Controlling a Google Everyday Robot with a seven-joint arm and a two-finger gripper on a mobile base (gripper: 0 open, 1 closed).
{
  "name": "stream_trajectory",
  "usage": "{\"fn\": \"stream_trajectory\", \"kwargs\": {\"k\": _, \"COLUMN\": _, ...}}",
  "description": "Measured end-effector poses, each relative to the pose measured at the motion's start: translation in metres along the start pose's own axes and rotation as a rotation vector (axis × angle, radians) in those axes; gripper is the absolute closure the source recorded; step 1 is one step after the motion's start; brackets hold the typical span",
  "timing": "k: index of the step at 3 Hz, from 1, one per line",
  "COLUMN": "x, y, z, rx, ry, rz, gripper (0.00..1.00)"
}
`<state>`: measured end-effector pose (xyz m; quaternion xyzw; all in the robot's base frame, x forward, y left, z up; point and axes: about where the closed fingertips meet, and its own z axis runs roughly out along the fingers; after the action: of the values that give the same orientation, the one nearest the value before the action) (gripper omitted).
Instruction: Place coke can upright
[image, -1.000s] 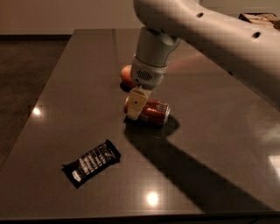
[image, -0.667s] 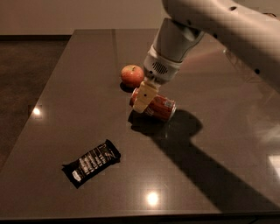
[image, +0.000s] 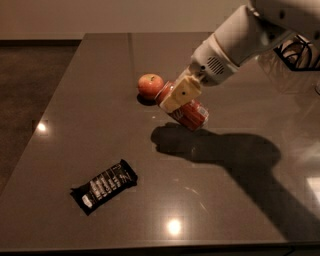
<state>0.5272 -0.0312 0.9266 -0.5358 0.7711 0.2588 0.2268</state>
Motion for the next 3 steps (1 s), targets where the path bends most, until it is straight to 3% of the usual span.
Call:
{"fn": "stream_trajectory", "kwargs": {"k": 2, "x": -0.017, "y": 0.006, "z": -0.024, "rx": 0.016, "ry": -0.354, "rz": 0.009, "gripper": 1.0}}
{"fn": "stream_trajectory", "kwargs": {"k": 3, "x": -0.018, "y": 0.006, "z": -0.029, "rx": 0.017, "ry": -0.478, "rz": 0.022, "gripper": 1.0}}
